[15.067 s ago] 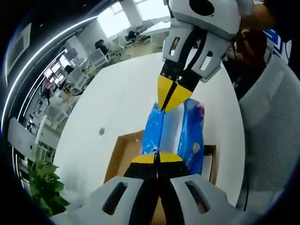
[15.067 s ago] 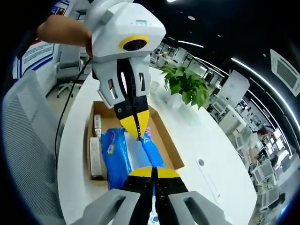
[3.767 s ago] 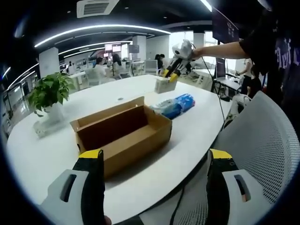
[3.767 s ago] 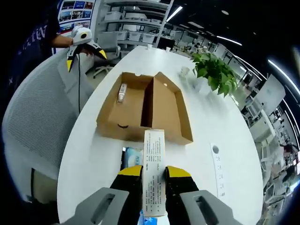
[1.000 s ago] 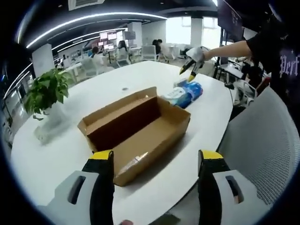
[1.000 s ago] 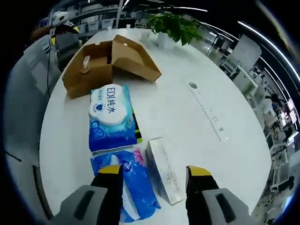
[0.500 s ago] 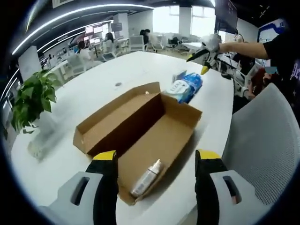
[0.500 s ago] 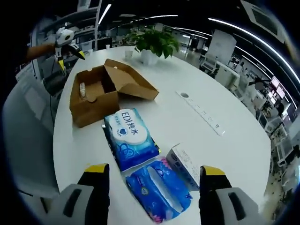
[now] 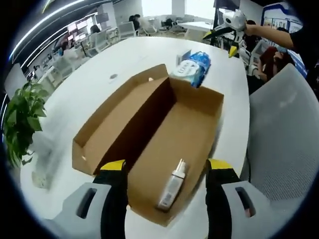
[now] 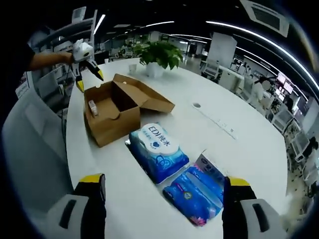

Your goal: Operate the shoe box by opening the lid, removing the specified soft item, and placing it in the target area until the item is outside and the box remains undamaged.

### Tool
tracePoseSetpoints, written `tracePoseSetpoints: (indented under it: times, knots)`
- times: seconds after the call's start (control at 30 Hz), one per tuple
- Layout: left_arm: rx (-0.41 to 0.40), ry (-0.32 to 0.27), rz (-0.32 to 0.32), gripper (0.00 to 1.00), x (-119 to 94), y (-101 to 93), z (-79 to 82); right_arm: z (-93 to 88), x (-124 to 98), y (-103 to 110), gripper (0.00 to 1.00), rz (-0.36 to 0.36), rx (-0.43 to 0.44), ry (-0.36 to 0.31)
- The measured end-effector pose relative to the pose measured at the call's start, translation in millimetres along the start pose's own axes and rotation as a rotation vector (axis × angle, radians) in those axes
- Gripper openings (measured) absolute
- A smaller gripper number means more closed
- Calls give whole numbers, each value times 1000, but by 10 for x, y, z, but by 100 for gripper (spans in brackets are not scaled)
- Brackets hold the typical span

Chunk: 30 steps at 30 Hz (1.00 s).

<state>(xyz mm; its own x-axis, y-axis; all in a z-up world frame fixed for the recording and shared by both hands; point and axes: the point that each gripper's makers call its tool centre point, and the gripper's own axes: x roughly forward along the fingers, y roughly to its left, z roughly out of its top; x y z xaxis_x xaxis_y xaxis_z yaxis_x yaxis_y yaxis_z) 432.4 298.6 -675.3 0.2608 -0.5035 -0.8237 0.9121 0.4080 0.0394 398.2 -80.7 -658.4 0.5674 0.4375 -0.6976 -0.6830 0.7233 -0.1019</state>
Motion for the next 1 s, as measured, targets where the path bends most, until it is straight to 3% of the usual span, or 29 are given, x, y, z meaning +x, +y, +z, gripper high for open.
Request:
tracePoseSetpoints:
  times: [0.33,0.6,1.0]
  knots:
    - [122,167,-66,59,227,-8,-270,97,-180,346,99,-47,74,-69]
    - [208,244,-89,55,402,-2,-365,166,-189,719,99,-55,131,-112]
    - [276,325,-117,54,585,10,-553,142,-194,975,99,-77,170,-137]
